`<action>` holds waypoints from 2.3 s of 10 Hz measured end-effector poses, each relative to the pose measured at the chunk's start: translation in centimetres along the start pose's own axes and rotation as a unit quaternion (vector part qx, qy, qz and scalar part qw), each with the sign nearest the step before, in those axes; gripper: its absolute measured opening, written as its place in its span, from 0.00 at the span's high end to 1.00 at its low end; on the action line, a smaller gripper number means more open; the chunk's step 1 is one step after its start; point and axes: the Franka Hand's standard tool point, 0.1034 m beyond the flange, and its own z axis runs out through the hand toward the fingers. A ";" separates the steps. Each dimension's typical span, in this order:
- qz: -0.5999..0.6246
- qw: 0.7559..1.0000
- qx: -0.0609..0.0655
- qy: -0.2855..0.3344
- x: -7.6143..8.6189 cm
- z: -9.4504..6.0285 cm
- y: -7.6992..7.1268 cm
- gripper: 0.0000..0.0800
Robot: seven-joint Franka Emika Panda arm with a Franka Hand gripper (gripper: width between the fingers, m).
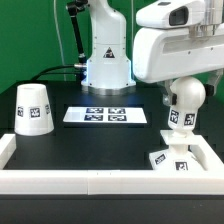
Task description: Assemble lamp
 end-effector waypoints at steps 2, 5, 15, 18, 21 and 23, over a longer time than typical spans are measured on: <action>-0.002 1.000 0.000 0.000 -0.1 0.0 0.2 0.13; 0.005 1.000 0.001 0.000 -0.1 0.0 0.1 0.28; 0.359 0.933 0.010 0.005 -0.5 0.1 -0.2 0.27; 0.435 0.900 0.017 0.015 -0.3 0.1 0.1 0.27; 0.504 0.863 0.022 0.013 -0.3 0.1 0.1 0.27; 0.571 0.820 0.032 0.010 -0.4 0.0 0.4 0.27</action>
Offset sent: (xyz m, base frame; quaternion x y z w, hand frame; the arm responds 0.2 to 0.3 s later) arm 0.0007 0.0078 0.0026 0.0026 0.0009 -0.0177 0.9998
